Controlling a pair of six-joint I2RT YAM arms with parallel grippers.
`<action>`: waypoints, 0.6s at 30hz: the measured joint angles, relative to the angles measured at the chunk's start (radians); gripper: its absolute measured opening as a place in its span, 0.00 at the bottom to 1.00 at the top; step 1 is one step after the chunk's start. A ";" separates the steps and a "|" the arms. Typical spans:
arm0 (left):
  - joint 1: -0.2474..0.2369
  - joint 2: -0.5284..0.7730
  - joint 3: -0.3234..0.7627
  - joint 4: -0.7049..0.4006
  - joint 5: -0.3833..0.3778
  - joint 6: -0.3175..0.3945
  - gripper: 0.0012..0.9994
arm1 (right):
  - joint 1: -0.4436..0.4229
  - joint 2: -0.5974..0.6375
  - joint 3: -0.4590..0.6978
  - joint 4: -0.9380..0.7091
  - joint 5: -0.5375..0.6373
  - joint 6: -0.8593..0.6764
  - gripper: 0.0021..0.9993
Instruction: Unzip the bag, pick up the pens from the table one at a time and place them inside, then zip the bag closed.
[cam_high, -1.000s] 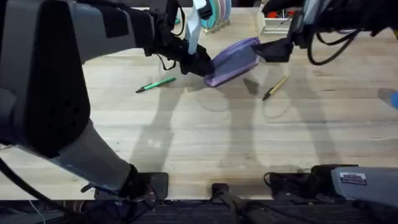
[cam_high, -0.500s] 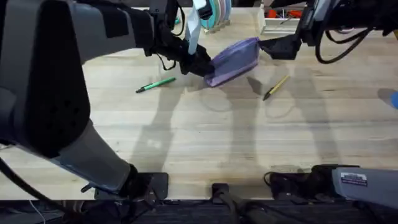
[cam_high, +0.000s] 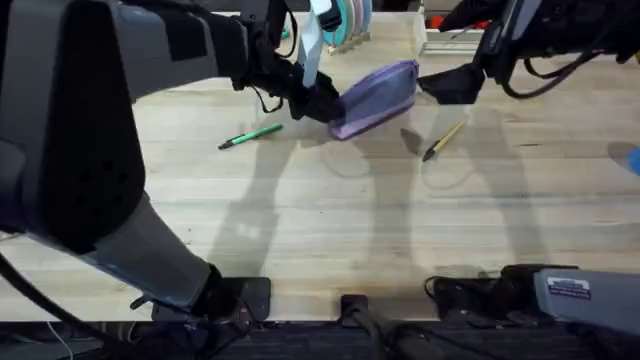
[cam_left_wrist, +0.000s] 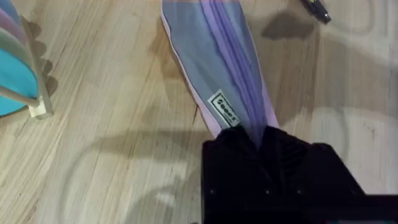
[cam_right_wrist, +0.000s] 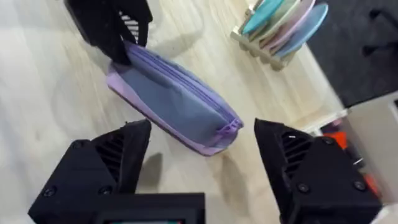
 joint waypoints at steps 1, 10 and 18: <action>0.000 0.000 0.000 0.000 0.000 0.000 0.04 | 0.000 0.000 0.000 0.000 0.000 0.035 1.00; 0.000 0.000 0.000 0.000 0.000 0.000 0.04 | 0.000 0.000 0.000 -0.001 0.017 0.475 1.00; 0.000 0.000 0.000 0.001 0.000 0.000 0.04 | 0.000 0.000 0.000 -0.003 0.160 0.878 1.00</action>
